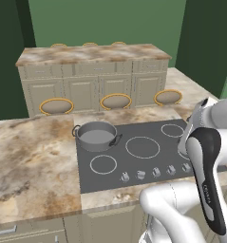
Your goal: Turn on the burner for the pot on the stove. Wait thirty seconds for the pot to heat up. Then add the lime to the pot.
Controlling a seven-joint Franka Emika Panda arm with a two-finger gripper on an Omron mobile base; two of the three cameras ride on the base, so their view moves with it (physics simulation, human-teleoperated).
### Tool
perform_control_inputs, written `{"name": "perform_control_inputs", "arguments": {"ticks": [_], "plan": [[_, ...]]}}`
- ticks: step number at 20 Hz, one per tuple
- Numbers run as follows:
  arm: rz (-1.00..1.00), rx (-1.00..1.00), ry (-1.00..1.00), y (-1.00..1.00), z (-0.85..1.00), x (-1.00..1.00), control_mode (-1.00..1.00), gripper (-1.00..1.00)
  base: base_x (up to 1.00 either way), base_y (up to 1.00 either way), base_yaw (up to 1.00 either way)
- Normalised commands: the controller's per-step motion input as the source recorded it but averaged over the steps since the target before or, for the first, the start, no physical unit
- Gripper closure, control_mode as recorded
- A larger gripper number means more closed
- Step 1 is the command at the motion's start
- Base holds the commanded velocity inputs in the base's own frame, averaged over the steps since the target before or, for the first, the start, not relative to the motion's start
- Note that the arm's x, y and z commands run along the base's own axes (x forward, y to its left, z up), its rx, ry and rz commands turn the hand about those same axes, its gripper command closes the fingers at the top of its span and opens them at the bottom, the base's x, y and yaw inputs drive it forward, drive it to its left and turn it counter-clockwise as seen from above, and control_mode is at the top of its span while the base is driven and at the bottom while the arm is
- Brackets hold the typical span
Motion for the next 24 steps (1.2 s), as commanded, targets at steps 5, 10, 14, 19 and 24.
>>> {"name": "perform_control_inputs", "arguments": {"ticks": [5, 10, 14, 19, 24], "plan": [[0.00, 0.00, 0.00, 0.00, 0.00, 0.00, -1.00, -1.00, 0.00, 0.00, 0.00], [0.00, 0.00, 0.00, 0.00, 0.00, 0.00, -1.00, -1.00, 0.00, 0.00, 0.00], [0.00, 0.00, 0.00, 0.00, 0.00, 0.00, -1.00, -1.00, 0.00, 0.00, 0.00], [0.00, 0.00, 0.00, 0.00, 0.00, 0.00, -1.00, -1.00, 0.00, 0.00, 0.00], [0.00, 0.00, 0.00, 0.00, 0.00, 0.00, -1.00, -1.00, 0.00, 0.00, 0.00]]}}
